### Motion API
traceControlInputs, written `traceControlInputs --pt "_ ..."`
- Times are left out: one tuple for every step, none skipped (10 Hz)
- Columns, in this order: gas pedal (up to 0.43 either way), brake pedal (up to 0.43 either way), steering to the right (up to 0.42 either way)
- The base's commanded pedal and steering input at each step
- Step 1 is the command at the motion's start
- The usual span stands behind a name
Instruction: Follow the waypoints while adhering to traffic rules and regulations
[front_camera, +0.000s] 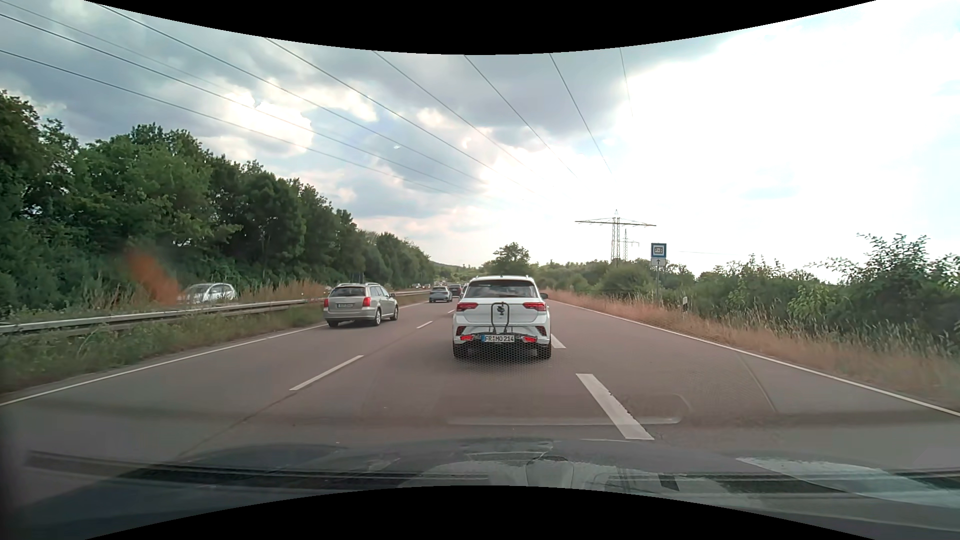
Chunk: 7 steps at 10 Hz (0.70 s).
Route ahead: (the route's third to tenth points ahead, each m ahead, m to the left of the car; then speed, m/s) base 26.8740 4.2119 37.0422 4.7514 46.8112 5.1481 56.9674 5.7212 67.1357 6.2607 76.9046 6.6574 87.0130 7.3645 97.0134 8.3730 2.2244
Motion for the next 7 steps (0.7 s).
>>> traceControlInputs --pt "0.0 0.0 -0.006" --pt "0.0 0.0 -0.006" --pt "0.0 0.0 -0.006" --pt "0.0 0.0 -0.006" --pt "0.0 0.0 -0.006" --pt "0.0 0.0 -0.006" --pt "0.0 0.0 -0.006"
